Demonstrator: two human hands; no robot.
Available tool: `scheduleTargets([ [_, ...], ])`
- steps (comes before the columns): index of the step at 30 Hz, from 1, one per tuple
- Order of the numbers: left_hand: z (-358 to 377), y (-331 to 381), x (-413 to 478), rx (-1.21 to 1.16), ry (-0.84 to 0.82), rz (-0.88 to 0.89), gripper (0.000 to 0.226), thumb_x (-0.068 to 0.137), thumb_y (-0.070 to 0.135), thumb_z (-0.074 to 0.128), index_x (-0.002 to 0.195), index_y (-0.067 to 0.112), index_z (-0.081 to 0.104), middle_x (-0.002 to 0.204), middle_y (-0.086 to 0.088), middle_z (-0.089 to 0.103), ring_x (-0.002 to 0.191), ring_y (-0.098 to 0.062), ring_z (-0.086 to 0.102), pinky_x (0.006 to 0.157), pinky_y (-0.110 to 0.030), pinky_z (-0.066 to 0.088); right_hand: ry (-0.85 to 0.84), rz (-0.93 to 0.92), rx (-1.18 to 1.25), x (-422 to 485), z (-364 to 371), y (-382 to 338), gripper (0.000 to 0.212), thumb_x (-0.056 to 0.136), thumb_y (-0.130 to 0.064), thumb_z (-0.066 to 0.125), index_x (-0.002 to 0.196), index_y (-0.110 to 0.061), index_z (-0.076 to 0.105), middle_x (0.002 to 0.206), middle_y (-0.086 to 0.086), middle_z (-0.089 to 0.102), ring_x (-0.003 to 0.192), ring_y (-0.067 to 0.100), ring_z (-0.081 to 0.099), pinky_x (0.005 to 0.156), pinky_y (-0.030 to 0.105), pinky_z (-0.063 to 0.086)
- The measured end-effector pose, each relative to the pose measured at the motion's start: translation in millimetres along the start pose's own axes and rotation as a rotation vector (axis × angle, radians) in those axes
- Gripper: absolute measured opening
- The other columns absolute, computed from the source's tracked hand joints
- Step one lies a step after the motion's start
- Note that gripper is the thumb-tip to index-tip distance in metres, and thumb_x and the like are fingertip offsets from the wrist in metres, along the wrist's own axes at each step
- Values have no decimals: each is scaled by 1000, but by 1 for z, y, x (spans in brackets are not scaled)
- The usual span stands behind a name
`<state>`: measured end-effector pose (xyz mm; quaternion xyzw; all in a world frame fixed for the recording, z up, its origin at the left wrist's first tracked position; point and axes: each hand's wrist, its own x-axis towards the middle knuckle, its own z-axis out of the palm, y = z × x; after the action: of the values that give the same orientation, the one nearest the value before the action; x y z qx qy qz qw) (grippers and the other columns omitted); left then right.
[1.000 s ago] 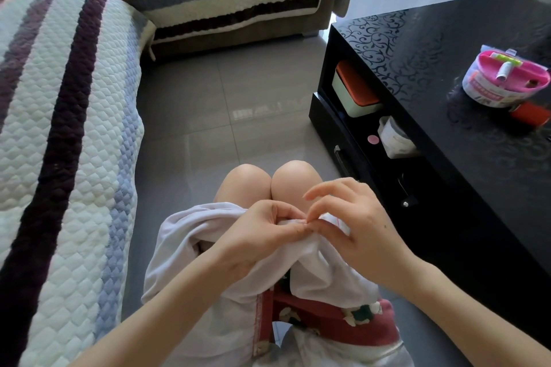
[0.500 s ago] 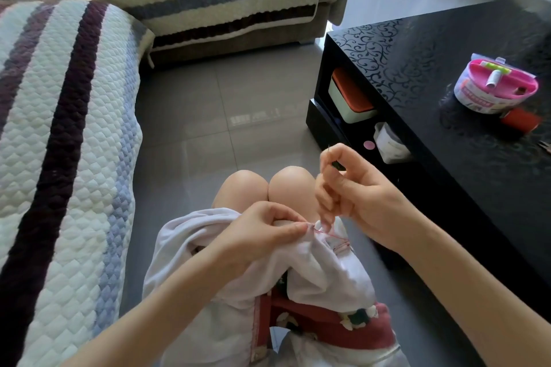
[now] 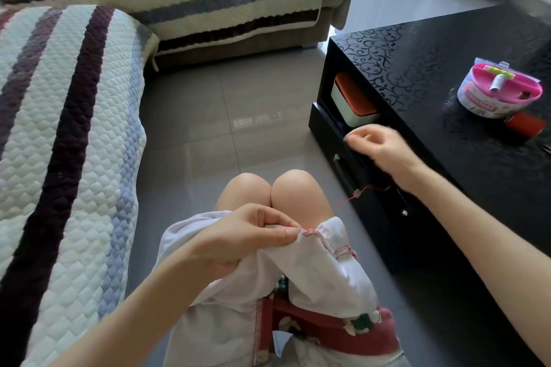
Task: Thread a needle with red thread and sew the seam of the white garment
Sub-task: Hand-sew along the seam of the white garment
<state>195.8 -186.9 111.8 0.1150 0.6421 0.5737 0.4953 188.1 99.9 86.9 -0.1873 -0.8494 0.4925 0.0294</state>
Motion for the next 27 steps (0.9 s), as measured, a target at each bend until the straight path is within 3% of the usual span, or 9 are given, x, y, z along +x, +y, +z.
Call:
scheduleTargets([
  [2,0,2,0,15,3,-10,6,82,18,74,84,12,75,83,1,73,84,-4,65,76,-14,47,-395,-105,61,-43,21,-31,16,90,-21,65,98,-9,72,83,-2,69,72,-6,60,64,8,42],
  [4,0,3,0,36,-3,-16,8,82,20,74,86,13,75,85,0,73,86,-4,64,78,-13,47,-616,-148,52,-70,33,-44,23,85,-32,66,95,-13,75,88,4,72,83,3,64,74,14,47],
  [7,1,3,0,72,3,-8,8,88,13,66,89,11,74,84,3,73,87,-1,63,76,-10,45,-702,-150,56,-81,35,-49,24,87,-31,64,94,-10,75,90,7,74,87,18,67,83,30,51],
  [12,0,4,-2,91,-3,10,8,80,22,73,84,16,76,82,3,71,85,0,62,76,-10,45,-747,-167,30,-82,35,-52,14,85,-26,68,79,-15,74,78,15,69,73,16,56,70,32,41],
  [14,0,4,-2,92,-6,8,7,82,20,73,85,15,75,83,1,71,86,-2,62,77,-11,45,-757,-154,31,-79,36,-53,13,89,-15,66,77,-11,71,71,6,67,71,10,56,69,25,43],
  [17,-1,3,-3,65,-13,5,10,76,25,73,81,17,76,83,0,71,84,-4,63,79,-14,47,-547,-182,-50,-62,38,-44,20,90,-8,63,72,-14,64,63,-6,56,60,3,47,60,18,39],
  [20,-1,3,-4,52,-15,9,6,78,22,76,80,16,76,82,-2,71,83,-6,64,78,-16,49,-197,-197,-339,-28,40,-12,14,91,-16,61,78,-19,62,67,-12,56,67,10,53,66,31,43],
  [23,-1,3,-6,48,-17,2,6,83,14,69,85,10,74,83,-2,71,83,-6,64,77,-14,48,-6,-54,-565,-6,37,20,14,95,-23,54,92,-15,65,81,-4,62,84,21,58,70,31,37],
  [27,-2,2,-6,48,-22,-10,6,86,13,69,87,9,74,85,-3,72,85,-6,65,77,-14,48,91,41,-733,0,38,46,21,97,-25,49,102,-11,64,98,9,69,96,31,62,75,34,40],
])
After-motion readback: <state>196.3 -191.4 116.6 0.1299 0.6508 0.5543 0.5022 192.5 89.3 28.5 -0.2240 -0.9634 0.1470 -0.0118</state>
